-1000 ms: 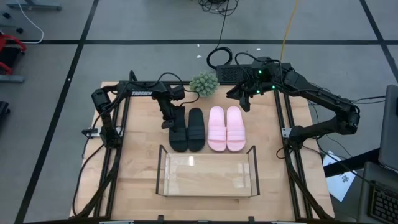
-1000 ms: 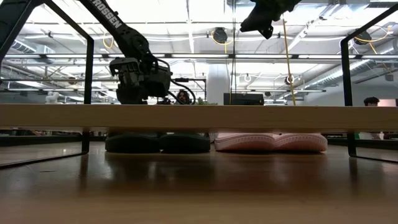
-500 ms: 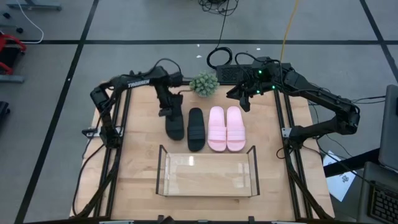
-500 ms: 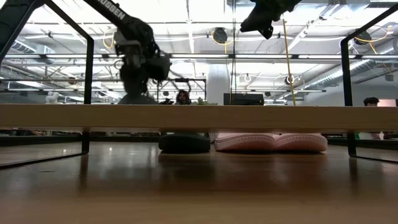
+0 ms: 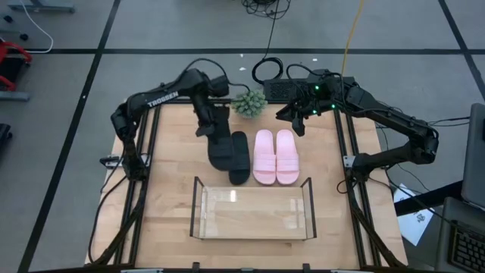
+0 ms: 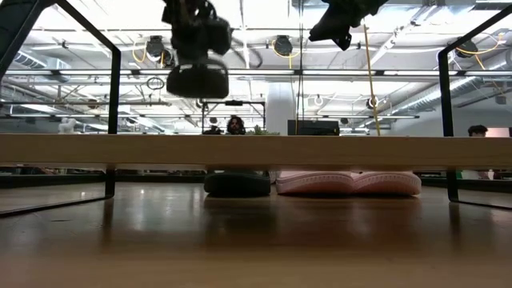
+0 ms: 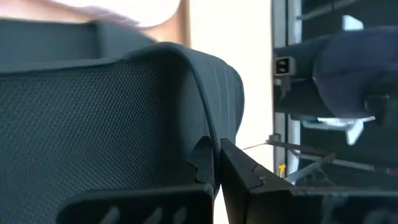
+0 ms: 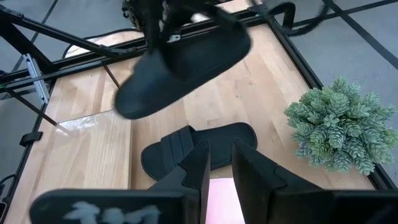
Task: Pick and place slides into the shelf
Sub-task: Put the left black slipper on the shelf
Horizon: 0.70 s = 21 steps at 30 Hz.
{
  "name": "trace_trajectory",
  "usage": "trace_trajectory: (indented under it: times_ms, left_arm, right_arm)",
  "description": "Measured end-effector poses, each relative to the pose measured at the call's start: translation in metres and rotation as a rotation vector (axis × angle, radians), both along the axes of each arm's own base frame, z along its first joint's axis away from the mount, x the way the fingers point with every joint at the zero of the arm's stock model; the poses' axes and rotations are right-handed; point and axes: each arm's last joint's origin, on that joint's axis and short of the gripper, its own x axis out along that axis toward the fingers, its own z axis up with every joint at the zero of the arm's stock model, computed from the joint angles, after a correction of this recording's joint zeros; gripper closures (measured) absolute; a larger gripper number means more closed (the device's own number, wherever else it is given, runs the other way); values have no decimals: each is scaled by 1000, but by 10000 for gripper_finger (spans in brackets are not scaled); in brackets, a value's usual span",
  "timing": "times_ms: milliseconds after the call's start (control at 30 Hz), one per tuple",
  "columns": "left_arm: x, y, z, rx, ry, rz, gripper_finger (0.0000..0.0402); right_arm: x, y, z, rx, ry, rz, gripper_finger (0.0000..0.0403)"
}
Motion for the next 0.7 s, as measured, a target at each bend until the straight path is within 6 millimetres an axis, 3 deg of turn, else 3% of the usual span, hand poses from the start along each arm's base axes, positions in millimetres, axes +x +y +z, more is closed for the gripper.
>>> trace_trajectory:
  times_ms: [200,367,700]
  left_arm:
    - [21,-52,7,-112,-17,-112,401]
    - [30,-91,1,-131,36,-204,401]
    - [39,-127,-28,-161,118,-234,402]
  right_arm:
    - [0,0,0,0,0,0,346]
    - [0,0,0,-1,1,1,346]
    - [-4,-8,0,-92,30,-70,346]
